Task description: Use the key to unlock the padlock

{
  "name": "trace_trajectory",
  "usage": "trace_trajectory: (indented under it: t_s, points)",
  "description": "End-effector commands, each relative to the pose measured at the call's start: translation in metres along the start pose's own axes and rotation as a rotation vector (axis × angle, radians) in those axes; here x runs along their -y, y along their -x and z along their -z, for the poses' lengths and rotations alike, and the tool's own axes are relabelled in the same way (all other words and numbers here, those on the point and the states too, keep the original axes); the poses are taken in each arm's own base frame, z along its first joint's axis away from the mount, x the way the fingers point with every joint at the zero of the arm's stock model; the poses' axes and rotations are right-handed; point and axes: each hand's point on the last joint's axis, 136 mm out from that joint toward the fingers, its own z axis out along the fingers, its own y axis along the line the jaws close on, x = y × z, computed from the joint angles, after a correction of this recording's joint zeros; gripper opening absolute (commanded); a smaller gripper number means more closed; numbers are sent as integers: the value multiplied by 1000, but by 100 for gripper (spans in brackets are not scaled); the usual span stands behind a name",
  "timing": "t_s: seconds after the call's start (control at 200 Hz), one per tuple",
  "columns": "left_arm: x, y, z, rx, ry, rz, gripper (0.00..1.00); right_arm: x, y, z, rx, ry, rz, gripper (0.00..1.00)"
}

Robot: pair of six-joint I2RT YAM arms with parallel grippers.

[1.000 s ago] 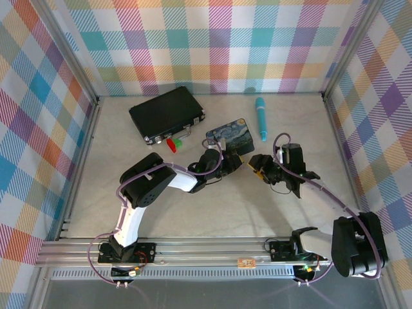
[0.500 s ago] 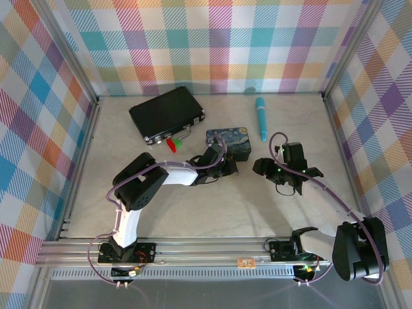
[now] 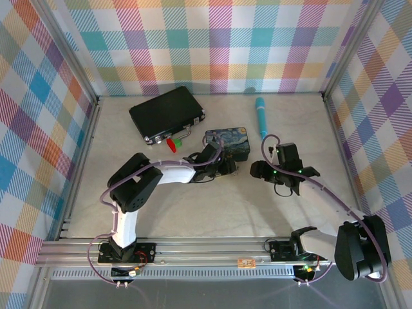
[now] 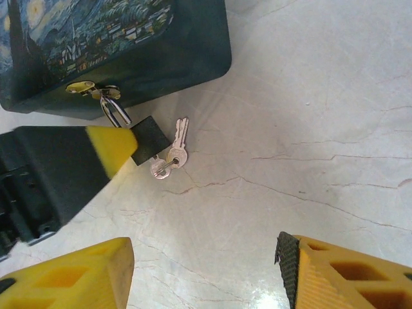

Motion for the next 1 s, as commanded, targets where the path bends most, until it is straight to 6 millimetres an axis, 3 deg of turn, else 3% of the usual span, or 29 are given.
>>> trace_trajectory:
  t_s: [0.0,0.18,0.53,0.76,0.995]
  points:
    - [11,16,31,43,-36,27,52,-12,13,-1,18,-17,75,63]
    - [0,30,76,109,-34,66,57,-34,11,-16,-8,-70,228,64]
    - [-55,59,152,240,52,165,60,-56,-3,-69,-131,-333,529,59]
    - [-72,65,168,299,86,191,60,-53,-7,-94,-165,-516,593,58]
    - [-76,66,166,297,86,207,60,-52,-10,-104,-170,-581,634,46]
